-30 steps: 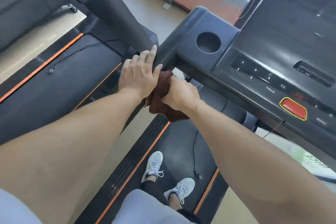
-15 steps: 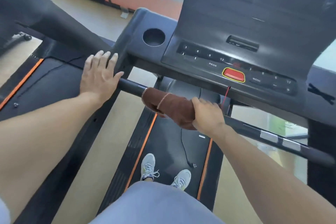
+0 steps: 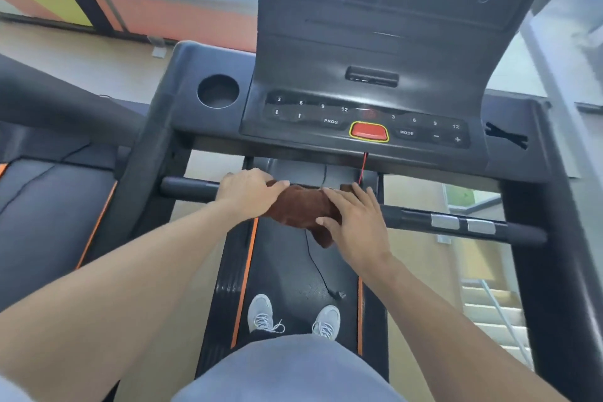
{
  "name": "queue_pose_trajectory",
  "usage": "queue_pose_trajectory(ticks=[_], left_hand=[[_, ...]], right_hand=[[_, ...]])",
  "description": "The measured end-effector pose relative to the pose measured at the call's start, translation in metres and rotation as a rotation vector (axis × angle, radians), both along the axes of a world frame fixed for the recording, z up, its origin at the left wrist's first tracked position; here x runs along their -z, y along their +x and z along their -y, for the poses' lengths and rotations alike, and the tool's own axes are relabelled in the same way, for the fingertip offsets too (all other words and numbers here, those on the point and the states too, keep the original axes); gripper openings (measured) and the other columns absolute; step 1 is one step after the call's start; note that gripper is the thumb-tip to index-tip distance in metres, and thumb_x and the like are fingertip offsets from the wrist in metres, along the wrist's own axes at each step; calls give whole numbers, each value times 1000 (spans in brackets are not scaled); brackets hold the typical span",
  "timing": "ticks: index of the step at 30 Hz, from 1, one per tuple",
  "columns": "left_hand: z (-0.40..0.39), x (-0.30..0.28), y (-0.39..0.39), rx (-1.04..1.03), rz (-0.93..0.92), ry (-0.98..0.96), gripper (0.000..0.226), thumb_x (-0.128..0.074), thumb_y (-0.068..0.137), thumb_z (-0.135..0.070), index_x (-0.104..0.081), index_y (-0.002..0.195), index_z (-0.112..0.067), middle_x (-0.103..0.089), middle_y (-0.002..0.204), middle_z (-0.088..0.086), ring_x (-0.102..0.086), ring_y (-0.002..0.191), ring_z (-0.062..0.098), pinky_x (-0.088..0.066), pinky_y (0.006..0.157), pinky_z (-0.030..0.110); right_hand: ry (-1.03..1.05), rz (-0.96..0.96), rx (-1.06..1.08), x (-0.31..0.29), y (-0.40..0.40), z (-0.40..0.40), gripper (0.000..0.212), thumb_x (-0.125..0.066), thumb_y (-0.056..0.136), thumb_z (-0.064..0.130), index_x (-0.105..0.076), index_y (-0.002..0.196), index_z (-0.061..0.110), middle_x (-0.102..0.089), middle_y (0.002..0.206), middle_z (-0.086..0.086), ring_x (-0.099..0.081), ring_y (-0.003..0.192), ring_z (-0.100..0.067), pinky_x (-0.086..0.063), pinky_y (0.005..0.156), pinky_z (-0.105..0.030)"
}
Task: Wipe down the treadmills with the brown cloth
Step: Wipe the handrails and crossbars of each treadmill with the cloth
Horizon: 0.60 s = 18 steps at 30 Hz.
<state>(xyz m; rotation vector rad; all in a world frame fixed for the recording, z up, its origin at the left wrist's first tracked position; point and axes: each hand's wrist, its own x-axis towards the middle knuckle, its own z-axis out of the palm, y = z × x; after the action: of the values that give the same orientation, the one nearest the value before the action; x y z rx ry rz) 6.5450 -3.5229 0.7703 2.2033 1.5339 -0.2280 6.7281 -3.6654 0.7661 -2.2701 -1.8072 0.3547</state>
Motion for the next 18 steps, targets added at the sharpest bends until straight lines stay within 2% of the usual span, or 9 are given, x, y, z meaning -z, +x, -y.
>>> queue_pose_trajectory(ticks=[2,4,6,8,10,13,16,18], left_hand=[[9,3,-7,-61,206,46,39,-46,102,-58,-72,101,-29,-73,97,1,-65,97,30,-44,81,35],[26,5,-11,-160,418,85,35,-48,105,-46,-68,100,-18,-69,87,2,-60,86,28,-32,70,33],[46,2,-12,-249,626,85,32,-44,108,-36,-60,100,-10,-67,83,7,-58,81,30,-33,70,35],[63,-7,-10,-294,772,55,27,-39,110,-29,-53,97,-10,-62,79,8,-55,74,25,-38,68,37],[73,-21,-2,-297,877,19,27,-38,111,-31,-48,91,-15,-58,76,7,-52,70,14,-40,66,27],[83,-45,19,-246,989,-30,27,-39,104,-39,-47,85,-22,-54,71,-10,-48,66,5,-40,66,28],[96,-75,48,-116,1074,-83,22,-41,103,-33,-48,84,-24,-53,68,-19,-46,63,2,-38,62,17],[107,-92,68,-46,1129,-125,21,-44,103,-34,-48,86,-23,-52,67,-10,-45,61,7,-39,61,22]], right_hand=[[79,-90,36,4,-7,1,49,-79,89,28,-67,137,25,-66,138,4,-45,143,-30,-13,126,-36],[189,-200,97,10,-16,5,40,-83,84,14,-76,122,24,-72,128,4,-53,136,-26,-20,125,-28],[336,-300,157,12,-23,11,33,-83,82,6,-81,110,25,-74,121,9,-61,127,-20,-30,119,-22],[386,-392,195,6,-30,19,32,-79,85,8,-80,110,28,-70,121,16,-63,122,-13,-39,113,-22],[406,-511,225,-4,-34,30,30,-73,88,8,-79,111,26,-72,119,14,-64,116,-8,-47,107,-28],[480,-646,347,-21,-28,53,29,-68,92,5,-77,110,25,-73,114,16,-66,110,-5,-52,99,-30],[577,-634,443,-47,-8,77,43,-70,90,-4,-74,108,34,-70,114,23,-65,113,-9,-51,98,-26],[672,-534,446,-70,9,93,46,-71,87,-11,-75,107,31,-70,114,21,-63,115,-13,-48,100,-25]])
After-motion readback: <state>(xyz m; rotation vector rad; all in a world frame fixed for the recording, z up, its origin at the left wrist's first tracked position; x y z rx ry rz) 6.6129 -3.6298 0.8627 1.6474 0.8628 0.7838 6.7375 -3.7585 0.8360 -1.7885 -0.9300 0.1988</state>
